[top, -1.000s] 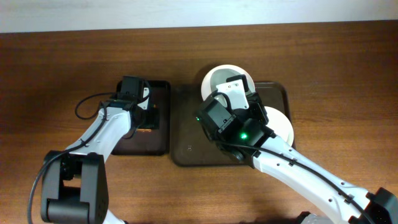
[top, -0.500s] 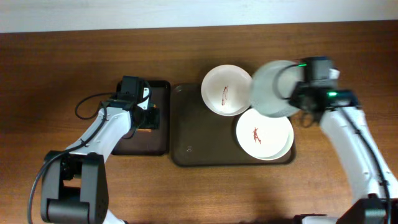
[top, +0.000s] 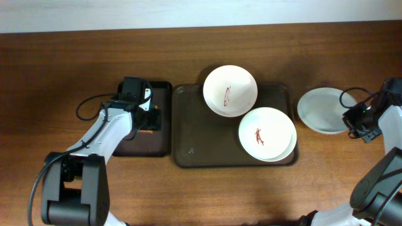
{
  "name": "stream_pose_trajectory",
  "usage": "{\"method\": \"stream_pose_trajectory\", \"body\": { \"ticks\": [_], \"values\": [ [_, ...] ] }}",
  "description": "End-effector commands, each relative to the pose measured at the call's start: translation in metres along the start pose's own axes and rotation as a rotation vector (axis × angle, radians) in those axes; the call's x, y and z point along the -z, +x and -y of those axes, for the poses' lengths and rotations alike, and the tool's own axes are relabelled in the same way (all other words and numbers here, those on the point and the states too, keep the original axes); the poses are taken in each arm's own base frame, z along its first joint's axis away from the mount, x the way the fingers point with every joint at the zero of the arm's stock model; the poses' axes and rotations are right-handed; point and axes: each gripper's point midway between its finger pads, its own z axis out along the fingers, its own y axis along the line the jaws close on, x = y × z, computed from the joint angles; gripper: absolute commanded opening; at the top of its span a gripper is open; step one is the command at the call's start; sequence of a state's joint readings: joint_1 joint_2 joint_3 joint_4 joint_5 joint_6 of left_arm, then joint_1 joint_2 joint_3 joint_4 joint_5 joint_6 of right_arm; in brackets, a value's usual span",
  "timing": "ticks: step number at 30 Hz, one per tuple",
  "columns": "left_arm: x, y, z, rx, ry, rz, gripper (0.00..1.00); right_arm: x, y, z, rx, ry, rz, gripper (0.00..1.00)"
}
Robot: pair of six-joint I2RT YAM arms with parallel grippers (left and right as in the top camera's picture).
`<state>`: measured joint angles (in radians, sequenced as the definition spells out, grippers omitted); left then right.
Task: Clean dirty plates on tray and stack at the side
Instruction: 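Lift the cleaned plate with the right gripper and move it right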
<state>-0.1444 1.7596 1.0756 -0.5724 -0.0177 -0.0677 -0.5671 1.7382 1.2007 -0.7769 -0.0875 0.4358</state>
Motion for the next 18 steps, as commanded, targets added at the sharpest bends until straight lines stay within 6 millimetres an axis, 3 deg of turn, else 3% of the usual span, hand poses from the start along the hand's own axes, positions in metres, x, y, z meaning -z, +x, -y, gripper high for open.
{"method": "stream_pose_trajectory", "body": {
  "ticks": [1, 4, 6, 10, 14, 18],
  "values": [
    [0.010, -0.009, 0.001, -0.003, 0.009, 0.037, 0.76, 0.015, 0.007, -0.041, 0.047, -0.229, -0.056, 0.40],
    [0.010, -0.009, 0.001, -0.003, 0.009, 0.037, 0.76, 0.034, 0.008, -0.074, 0.134, -0.354, -0.036, 0.47],
    [0.010, -0.010, 0.001, -0.003, 0.009, 0.038, 0.75, 0.043, 0.023, -0.109, 0.321, -0.411, -0.026, 0.54],
    [0.010, -0.010, 0.001, -0.003, 0.009, 0.038, 0.75, 0.042, 0.059, -0.167, 0.617, -0.425, 0.028, 0.57],
    [0.010, -0.009, 0.001, -0.003, 0.009, 0.037, 0.76, 0.023, 0.090, -0.210, 0.791, -0.328, 0.123, 0.61],
    [0.010, -0.009, 0.001, -0.003, 0.009, 0.037, 0.76, -0.014, 0.134, -0.243, 0.889, -0.380, 0.062, 0.60]
  ]
}}
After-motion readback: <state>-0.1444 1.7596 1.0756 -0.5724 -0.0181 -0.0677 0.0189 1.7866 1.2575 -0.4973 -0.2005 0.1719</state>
